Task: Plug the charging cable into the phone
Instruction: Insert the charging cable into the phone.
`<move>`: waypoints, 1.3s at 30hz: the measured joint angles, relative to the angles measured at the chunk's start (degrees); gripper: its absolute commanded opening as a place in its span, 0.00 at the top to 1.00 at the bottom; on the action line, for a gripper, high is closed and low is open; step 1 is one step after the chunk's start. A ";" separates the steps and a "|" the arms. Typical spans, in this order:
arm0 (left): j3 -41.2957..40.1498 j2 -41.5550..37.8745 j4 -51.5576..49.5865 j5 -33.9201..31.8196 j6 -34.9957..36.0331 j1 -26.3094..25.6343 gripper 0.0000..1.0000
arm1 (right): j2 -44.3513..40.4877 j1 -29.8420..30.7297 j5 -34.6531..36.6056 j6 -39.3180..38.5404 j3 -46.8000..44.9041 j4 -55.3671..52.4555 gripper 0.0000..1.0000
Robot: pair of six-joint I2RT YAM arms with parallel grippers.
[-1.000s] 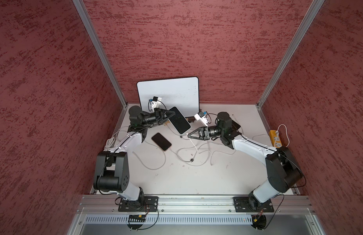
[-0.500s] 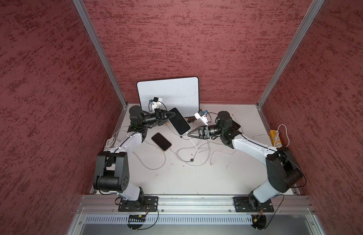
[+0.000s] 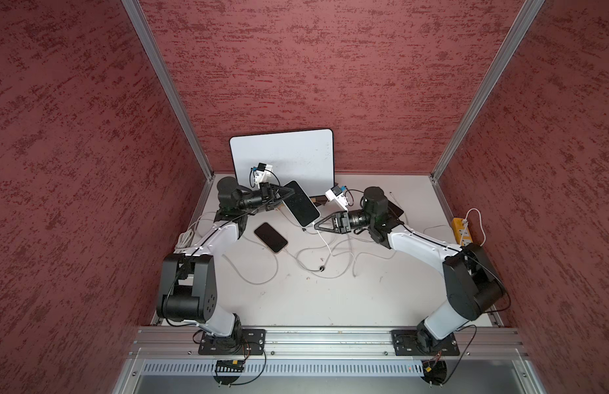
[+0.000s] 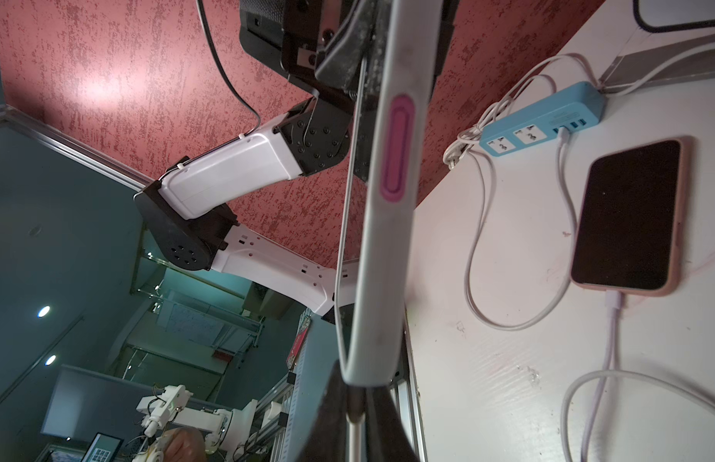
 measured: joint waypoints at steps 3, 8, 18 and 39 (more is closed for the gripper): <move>0.00 0.00 -0.13 -0.02 0.37 -0.11 1.00 | 0.20 -0.02 -0.13 0.24 0.48 -0.04 1.00; 0.28 -0.59 -3.39 -0.22 2.75 -0.37 1.00 | 0.33 -0.02 -0.70 -0.04 0.92 -1.75 1.00; 2.58 -2.82 -15.56 -1.27 12.46 -0.94 1.00 | 0.98 -0.04 -1.84 -0.39 1.88 -3.89 1.00; 2.75 -2.82 -17.57 -4.83 14.91 -1.36 1.00 | 4.61 -0.28 -2.97 4.31 3.67 1.38 1.00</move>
